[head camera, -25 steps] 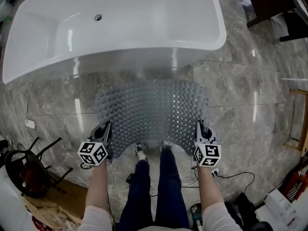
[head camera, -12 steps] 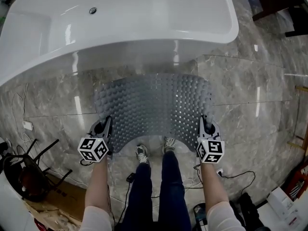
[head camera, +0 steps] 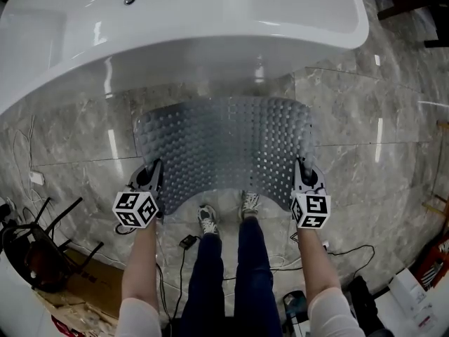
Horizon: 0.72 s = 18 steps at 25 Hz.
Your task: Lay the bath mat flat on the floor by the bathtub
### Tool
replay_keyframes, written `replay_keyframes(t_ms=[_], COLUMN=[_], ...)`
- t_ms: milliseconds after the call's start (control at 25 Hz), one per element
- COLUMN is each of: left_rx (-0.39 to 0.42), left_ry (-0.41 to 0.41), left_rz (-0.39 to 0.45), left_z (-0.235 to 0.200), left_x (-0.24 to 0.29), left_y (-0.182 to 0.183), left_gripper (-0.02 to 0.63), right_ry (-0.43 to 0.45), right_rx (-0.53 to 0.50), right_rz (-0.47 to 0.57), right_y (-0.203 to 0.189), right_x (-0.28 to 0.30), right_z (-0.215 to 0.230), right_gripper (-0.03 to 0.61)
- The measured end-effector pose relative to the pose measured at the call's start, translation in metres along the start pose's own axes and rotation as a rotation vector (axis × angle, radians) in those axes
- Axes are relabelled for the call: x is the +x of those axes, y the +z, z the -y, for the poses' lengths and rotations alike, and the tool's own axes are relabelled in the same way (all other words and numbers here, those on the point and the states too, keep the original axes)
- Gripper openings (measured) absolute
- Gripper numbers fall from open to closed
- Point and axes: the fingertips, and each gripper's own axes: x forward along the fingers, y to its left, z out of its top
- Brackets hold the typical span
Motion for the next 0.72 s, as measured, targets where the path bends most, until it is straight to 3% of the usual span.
replay_keyframes(t_ms=[720], left_rx=[0.021], left_ry=[0.079], left_rz=[-0.046], left_z=[-0.041], left_x=[0.081], left_y=[-0.037], left_gripper=[0.041], right_ry=[0.021], right_rx=[-0.042], right_rz=[-0.042], right_y=[-0.055], right_x=[0.081], right_z=[0.017], right_gripper=[0.038])
